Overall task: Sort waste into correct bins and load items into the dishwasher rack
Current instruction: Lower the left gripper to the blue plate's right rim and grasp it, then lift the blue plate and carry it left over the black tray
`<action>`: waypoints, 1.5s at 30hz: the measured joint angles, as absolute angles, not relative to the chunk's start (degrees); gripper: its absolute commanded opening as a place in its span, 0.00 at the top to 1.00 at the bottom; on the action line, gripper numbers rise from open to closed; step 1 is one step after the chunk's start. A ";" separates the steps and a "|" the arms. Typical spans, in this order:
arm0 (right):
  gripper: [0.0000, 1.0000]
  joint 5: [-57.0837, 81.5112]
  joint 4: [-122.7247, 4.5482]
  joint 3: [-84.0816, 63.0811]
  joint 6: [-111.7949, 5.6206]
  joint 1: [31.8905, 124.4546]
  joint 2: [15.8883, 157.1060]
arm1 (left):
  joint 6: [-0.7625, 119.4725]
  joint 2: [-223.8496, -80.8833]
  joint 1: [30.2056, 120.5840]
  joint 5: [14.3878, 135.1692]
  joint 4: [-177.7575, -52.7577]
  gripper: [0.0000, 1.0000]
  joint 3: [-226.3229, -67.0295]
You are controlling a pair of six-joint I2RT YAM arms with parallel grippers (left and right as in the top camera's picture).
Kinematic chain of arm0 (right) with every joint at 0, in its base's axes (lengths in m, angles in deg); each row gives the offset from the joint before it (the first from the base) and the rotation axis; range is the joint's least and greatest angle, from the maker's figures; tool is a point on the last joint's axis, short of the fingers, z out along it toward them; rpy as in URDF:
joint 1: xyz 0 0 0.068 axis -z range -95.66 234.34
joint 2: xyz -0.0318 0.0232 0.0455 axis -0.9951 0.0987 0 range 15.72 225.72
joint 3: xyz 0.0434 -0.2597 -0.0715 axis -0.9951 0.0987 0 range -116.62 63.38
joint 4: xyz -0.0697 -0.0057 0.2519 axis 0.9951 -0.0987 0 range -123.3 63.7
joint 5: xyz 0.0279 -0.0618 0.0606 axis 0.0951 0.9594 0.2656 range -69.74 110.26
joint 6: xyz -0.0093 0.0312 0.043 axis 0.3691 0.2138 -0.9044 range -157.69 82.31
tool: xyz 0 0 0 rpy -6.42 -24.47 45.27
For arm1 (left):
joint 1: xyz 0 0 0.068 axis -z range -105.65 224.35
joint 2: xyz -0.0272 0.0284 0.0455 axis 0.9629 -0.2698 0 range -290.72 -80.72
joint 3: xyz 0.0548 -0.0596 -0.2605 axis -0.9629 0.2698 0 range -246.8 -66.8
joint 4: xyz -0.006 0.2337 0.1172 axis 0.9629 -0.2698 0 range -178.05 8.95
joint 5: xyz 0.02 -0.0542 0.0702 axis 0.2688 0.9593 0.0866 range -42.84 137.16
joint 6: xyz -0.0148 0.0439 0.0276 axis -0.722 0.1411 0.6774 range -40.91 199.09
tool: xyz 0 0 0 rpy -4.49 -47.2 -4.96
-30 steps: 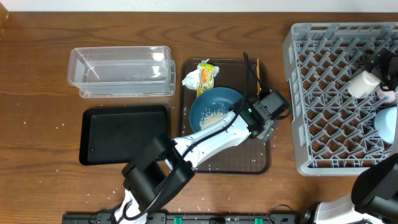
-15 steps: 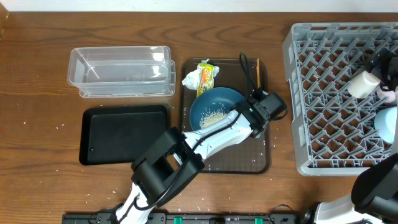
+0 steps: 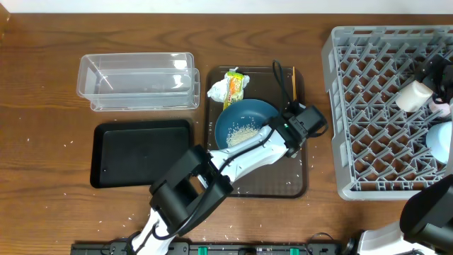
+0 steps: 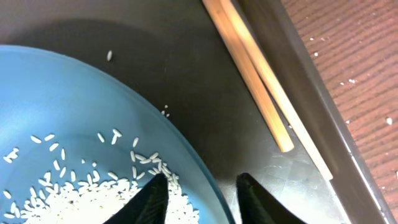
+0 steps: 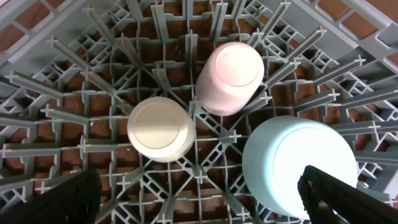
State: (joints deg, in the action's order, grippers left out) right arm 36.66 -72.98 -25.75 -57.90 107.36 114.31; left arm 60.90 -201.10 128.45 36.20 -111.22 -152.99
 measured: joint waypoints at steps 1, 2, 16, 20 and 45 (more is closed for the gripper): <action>0.01 36.66 -72.98 -25.75 -57.90 107.36 114.31 | 60.87 -201.10 128.65 36.18 -111.22 0.66 -152.99; 0.01 36.66 -72.98 -25.75 -57.90 107.36 114.31 | 60.85 -201.10 128.89 36.14 -111.22 0.68 -152.99; 0.01 36.66 -72.98 -25.75 -57.90 107.36 114.31 | 60.83 -201.10 130.86 36.00 -111.51 0.86 -152.99; 0.01 36.66 -72.98 -25.75 -57.90 107.36 114.31 | 60.87 -201.10 130.88 36.00 -111.66 0.90 -152.99; 0.01 36.66 -72.98 -25.75 -57.90 107.36 114.31 | 60.87 -187.04 130.79 36.11 -118.77 0.94 -152.99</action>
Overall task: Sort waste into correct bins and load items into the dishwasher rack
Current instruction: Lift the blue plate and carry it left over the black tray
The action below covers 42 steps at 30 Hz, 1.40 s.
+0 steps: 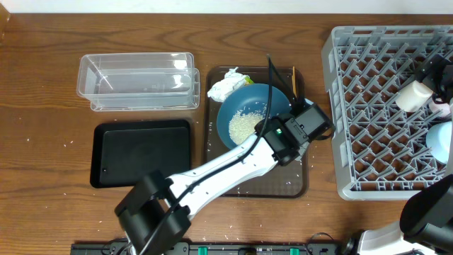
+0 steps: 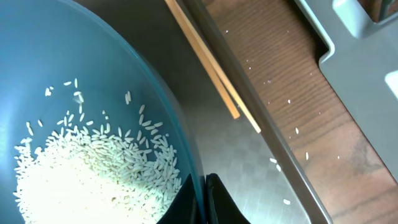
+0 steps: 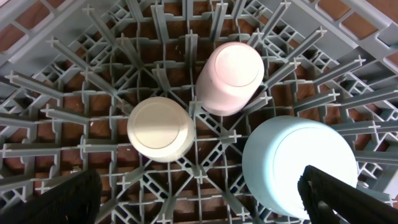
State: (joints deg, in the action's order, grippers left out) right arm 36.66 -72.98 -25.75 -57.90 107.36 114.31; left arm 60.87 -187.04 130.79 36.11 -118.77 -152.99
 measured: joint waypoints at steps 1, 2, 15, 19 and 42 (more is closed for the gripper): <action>0.01 36.66 -72.98 -25.75 -57.90 107.36 114.31 | 60.87 -186.52 130.68 36.18 -119.25 0.94 -152.99; 0.01 36.66 -72.98 -25.75 -57.90 107.36 114.31 | 60.85 -185.93 130.49 36.29 -119.71 0.94 -152.99; 0.01 36.66 -72.98 -25.75 -57.90 107.36 114.31 | 49.49 -173.60 118.62 36.16 -128.78 0.94 -152.99; 0.01 36.66 -72.98 -25.75 -57.90 107.36 114.31 | 45.09 -172.03 114.14 36.07 -132.51 0.94 -152.99; 0.01 36.66 -72.98 -25.75 -57.90 107.36 114.31 | 40.81 -171.92 86.60 62.08 -137.96 0.94 -152.97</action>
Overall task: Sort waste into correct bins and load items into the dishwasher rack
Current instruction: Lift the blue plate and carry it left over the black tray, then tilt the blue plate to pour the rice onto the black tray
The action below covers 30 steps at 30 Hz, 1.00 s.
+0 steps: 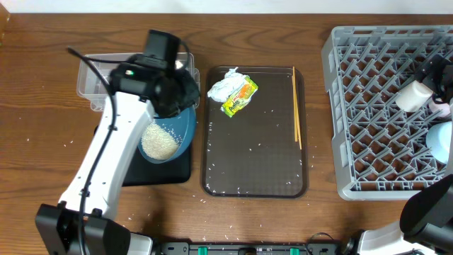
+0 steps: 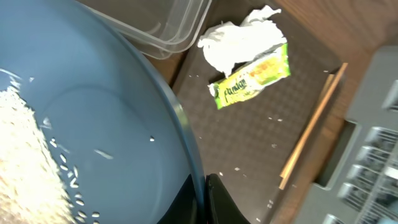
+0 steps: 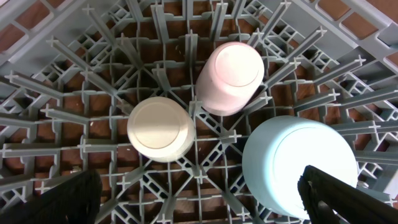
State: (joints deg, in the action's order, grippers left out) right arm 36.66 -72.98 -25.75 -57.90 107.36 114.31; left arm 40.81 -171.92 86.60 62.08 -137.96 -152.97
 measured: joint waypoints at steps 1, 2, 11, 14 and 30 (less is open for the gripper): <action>0.01 36.66 -72.98 -25.75 -57.90 107.36 114.31 | 41.29 -171.92 85.50 63.76 -138.15 0.94 -152.97; 0.01 36.66 -72.98 -25.75 -57.90 107.36 114.31 | 41.60 -171.92 84.61 65.10 -138.48 0.94 -152.97; 0.01 36.66 -72.98 -25.75 -57.90 107.36 114.31 | 42.30 -171.92 80.43 72.81 -141.63 0.94 -152.97; 0.01 36.66 -72.98 -25.75 -57.90 107.36 114.31 | 42.73 -171.92 79.65 74.98 -141.74 0.94 -152.97; 0.01 36.66 -72.98 -25.75 -57.90 107.36 114.31 | 46.58 -167.81 70.16 88.85 -142.09 0.94 -149.06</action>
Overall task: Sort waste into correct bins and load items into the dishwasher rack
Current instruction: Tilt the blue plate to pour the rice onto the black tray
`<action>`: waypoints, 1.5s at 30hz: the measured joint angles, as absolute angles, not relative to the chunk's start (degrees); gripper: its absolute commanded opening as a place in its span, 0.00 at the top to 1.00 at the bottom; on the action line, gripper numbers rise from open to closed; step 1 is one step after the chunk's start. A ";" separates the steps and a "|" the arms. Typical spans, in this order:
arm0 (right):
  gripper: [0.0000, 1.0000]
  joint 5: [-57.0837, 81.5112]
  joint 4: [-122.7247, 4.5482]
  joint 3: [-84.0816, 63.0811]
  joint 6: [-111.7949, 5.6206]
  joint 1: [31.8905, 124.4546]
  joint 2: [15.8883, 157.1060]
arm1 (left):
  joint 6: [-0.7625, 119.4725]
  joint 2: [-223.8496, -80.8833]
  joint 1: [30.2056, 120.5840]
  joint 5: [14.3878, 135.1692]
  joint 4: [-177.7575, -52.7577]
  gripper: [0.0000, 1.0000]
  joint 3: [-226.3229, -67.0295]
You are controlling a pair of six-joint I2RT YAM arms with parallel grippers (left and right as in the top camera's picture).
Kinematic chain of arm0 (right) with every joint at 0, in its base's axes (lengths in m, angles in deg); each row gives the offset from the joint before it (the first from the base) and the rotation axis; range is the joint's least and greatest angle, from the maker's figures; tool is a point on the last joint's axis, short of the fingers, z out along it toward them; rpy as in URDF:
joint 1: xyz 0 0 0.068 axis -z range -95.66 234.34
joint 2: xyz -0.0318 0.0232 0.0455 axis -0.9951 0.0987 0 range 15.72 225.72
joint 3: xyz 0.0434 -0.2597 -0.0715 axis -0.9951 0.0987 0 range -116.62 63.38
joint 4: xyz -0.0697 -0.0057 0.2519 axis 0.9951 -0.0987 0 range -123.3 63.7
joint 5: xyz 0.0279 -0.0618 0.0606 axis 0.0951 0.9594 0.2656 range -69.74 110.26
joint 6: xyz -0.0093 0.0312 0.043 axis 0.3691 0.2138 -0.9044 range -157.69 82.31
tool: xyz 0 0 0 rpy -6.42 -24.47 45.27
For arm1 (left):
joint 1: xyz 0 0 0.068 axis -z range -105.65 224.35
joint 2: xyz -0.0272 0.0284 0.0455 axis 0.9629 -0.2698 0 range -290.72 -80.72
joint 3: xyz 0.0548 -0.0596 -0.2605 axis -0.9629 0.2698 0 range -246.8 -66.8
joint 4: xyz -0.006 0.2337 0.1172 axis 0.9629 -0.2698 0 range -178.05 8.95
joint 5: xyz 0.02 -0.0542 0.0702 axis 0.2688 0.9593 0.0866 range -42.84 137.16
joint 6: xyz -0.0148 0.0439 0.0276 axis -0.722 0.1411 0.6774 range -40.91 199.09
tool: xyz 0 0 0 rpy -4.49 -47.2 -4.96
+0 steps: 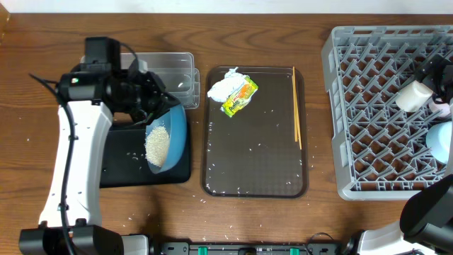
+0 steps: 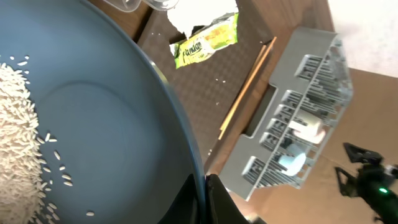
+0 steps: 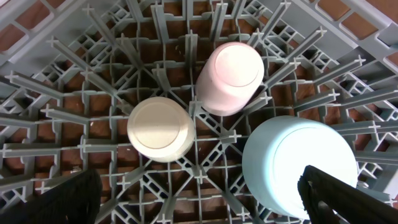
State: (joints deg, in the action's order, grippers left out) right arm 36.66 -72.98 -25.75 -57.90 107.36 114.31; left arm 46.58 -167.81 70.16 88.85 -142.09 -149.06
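Note:
A blue bowl (image 1: pixel 170 138) with white rice (image 1: pixel 157 145) hangs steeply tilted over the black tray (image 1: pixel 117 173). My left gripper (image 1: pixel 157 106) is shut on its rim. In the left wrist view the bowl (image 2: pixel 93 118) fills the frame, the rice (image 2: pixel 15 124) lies at the left, and the gripper (image 2: pixel 204 182) pinches the rim. A few grains lie on the black tray. My right gripper (image 3: pixel 202 199) stands open over the grey dishwasher rack (image 1: pixel 382 106), above a pink cup (image 3: pixel 230 78), a cream cup (image 3: pixel 160 129) and a light blue cup (image 3: pixel 298 165).
The brown tray (image 1: pixel 255 163) holds a crumpled tissue (image 1: pixel 223 86), a yellow-green wrapper (image 1: pixel 241 95) and chopsticks (image 1: pixel 296 106). A clear plastic container (image 1: pixel 173 71) stands behind the black tray. Rice grains are scattered on the table.
My left arm has shifted left and the bowl is tipped more steeply over the black tray. The rice has gathered toward the low rim and a few grains lie on the tray. The right gripper is unchanged.
My left gripper stood open astride the rim of the bowl on the brown tray. Then it was shut on the rim with the bowl tipped up. Later the bowl hung over the black tray, and now it tilts steeply there. The right gripper stayed open over the rack.

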 measured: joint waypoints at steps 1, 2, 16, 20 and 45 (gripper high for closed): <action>0.01 36.66 -72.98 -25.75 -57.92 107.36 114.31 | 46.91 -167.81 69.48 89.71 -142.11 0.94 -148.64; 0.01 36.66 -72.98 -25.75 -57.90 107.36 114.31 | 47.54 -167.81 68.46 90.82 -141.96 0.94 -147.90; 0.01 36.66 -72.98 -25.75 -57.92 107.36 114.31 | 55.93 -167.81 57.79 102.51 -142.11 0.94 -141.80; 0.01 36.66 -72.98 -25.75 -57.90 107.36 114.31 | 58.47 -167.81 55.36 106.82 -142.11 0.94 -141.78; 0.01 36.66 -72.98 -25.75 -57.92 107.36 114.31 | 65.64 -167.81 43.58 123.78 -142.37 0.94 -134.85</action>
State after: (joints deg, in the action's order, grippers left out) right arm 36.66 -72.98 -25.75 -57.92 107.36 114.31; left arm 65.64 -167.81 43.58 123.78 -142.37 -134.85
